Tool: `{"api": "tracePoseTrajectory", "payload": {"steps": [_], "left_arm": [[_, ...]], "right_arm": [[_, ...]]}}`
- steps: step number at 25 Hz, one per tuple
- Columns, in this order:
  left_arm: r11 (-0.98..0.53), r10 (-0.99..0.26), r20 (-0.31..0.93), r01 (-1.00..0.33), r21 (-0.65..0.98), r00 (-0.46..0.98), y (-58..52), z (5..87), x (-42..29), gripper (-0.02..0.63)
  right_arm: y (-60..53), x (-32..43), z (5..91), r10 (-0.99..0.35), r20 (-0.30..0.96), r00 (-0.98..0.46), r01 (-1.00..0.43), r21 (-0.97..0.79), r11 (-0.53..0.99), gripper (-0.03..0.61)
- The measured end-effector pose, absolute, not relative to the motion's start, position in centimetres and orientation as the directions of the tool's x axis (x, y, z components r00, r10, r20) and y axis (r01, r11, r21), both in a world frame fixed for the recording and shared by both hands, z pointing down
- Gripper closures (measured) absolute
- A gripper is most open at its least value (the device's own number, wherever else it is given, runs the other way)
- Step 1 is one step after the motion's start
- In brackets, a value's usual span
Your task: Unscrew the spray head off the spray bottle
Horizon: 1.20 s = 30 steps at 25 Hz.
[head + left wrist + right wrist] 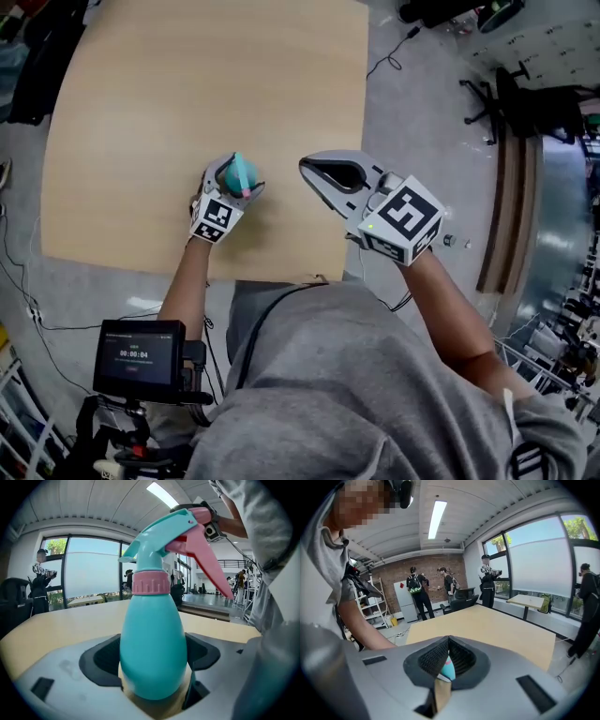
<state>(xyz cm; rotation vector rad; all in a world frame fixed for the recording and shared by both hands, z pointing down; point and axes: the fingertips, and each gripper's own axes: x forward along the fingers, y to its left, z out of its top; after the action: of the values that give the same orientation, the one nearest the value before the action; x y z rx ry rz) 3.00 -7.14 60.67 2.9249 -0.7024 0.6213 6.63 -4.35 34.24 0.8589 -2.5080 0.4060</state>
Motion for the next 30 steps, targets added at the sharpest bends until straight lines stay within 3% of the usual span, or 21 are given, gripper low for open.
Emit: {"api": "tracePoseTrajectory", "payload": {"steps": [9, 10, 11, 12, 16, 20, 22, 25, 28, 30], "left_arm": [[-0.874, -0.463, 0.482, -0.473, -0.109, 0.744, -8.0, 57.4, 3.4, 0.224], [-0.867, -0.479, 0.488, -0.479, -0.136, 0.729, -8.2, 56.3, 3.4, 0.224], [-0.859, -0.498, 0.495, -0.485, -0.165, 0.712, -8.4, 55.3, 3.4, 0.224], [-0.849, -0.517, 0.504, -0.490, -0.198, 0.692, -8.6, 54.3, 3.2, 0.224], [-0.811, -0.582, 0.550, -0.475, -0.341, 0.599, -8.5, 52.1, 2.6, 0.224], [-0.779, -0.627, 0.565, -0.434, -0.453, 0.536, -8.2, 50.6, 2.7, 0.225], [-0.774, -0.633, 0.563, -0.429, -0.466, 0.530, -8.0, 50.0, 3.0, 0.225], [-0.784, -0.620, 0.560, -0.428, -0.449, 0.549, -7.6, 49.3, 3.0, 0.229], [-0.847, -0.532, 0.565, -0.399, -0.352, 0.630, -6.5, 49.1, 3.5, 0.230], [-0.908, -0.418, 0.548, -0.346, -0.235, 0.724, -4.9, 48.9, 4.2, 0.232]], "right_arm": [[-6.0, 5.4, 35.1, -0.474, 0.508, -0.719, -0.631, -0.192, 0.752, 0.566], [-6.4, 5.1, 35.3, -0.472, 0.510, -0.719, -0.636, -0.209, 0.743, 0.472], [-6.7, 4.6, 35.6, -0.462, 0.514, -0.723, -0.636, -0.234, 0.735, 0.309], [-6.8, 4.0, 35.8, -0.445, 0.516, -0.732, -0.630, -0.265, 0.730, 0.293], [-6.0, 2.2, 38.1, -0.367, 0.569, -0.736, -0.625, -0.362, 0.692, 0.293], [-6.1, 2.8, 41.9, -0.343, 0.716, -0.607, -0.671, -0.231, 0.705, 0.296], [-6.3, 3.3, 42.4, -0.344, 0.742, -0.576, -0.680, -0.202, 0.704, 0.391], [-6.2, 3.6, 42.2, -0.313, 0.736, -0.600, -0.684, -0.269, 0.678, 0.439], [-5.5, 3.2, 41.4, -0.275, 0.747, -0.605, -0.589, -0.188, 0.786, 0.443], [-3.9, 2.4, 40.6, -0.225, 0.768, -0.599, -0.404, -0.048, 0.914, 0.446]]}}
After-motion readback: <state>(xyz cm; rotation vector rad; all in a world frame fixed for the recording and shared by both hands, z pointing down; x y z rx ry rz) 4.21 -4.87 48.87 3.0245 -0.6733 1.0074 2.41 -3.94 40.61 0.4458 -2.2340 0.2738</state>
